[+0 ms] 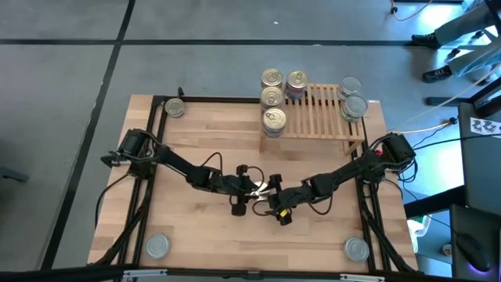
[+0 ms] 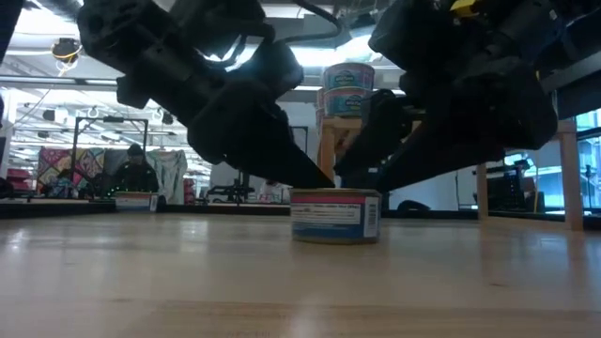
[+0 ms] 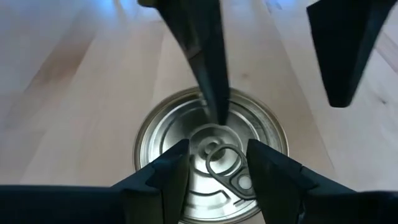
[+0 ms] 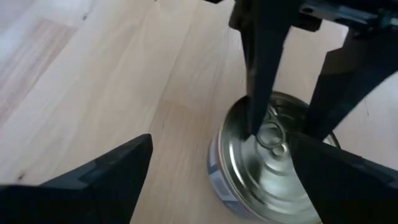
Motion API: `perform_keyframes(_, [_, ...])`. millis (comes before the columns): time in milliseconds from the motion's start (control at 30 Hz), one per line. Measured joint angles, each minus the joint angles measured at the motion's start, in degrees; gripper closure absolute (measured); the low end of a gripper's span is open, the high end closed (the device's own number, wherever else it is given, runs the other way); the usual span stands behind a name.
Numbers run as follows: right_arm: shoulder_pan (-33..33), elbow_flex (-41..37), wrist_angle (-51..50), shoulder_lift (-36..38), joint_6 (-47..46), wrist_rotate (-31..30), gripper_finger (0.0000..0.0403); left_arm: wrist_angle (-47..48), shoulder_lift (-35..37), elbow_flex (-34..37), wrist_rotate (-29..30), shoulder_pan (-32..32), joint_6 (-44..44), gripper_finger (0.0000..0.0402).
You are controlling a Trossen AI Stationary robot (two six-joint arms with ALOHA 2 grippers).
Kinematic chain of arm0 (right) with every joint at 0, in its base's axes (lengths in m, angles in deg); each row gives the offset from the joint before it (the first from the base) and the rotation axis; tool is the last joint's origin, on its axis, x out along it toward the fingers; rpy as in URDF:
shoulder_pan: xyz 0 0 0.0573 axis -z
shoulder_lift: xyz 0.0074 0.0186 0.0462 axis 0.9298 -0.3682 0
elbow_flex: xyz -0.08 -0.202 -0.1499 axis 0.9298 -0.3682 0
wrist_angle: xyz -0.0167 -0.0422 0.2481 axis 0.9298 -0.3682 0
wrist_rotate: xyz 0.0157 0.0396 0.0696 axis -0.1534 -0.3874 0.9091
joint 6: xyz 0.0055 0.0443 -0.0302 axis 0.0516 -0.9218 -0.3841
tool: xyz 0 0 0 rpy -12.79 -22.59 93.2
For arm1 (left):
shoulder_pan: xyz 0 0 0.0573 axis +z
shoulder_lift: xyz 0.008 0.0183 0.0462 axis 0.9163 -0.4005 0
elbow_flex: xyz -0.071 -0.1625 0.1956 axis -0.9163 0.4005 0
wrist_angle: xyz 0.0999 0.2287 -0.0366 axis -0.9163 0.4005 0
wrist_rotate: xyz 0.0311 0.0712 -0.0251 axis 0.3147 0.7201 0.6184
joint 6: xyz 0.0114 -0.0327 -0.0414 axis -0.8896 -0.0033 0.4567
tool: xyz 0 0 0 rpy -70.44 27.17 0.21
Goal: Stack canned seafood by type on shelf
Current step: Put the blue-pink tuna can on the shelf aligned with the other blue-pink tuna can
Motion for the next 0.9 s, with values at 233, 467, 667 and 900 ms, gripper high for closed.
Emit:
perform_keyframes(233, [0.0, 0.0, -1.2, 0.0, 3.0, -1.1, 0.0029, -3.9, 0.1, 4.8, -3.9, 3.4, 5.7, 0.024])
perform_keyframes(467, [0.0, 0.0, -1.1, 0.0, 11.2, -7.0, 0.0029, -17.8, 0.1, 12.7, -5.8, 6.3, 12.0, 0.024])
perform_keyframes(667, [0.0, 0.0, -0.8, -0.7, 21.2, -13.6, 0.0029, -20.2, 0.1, 14.1, -7.9, 7.8, 15.5, 0.024])
perform_keyframes(900, [0.0, 0.0, 2.3, -6.8, 35.3, -20.4, 0.0029, -20.9, 0.1, 14.1, -9.9, 8.9, 18.1, 0.024])
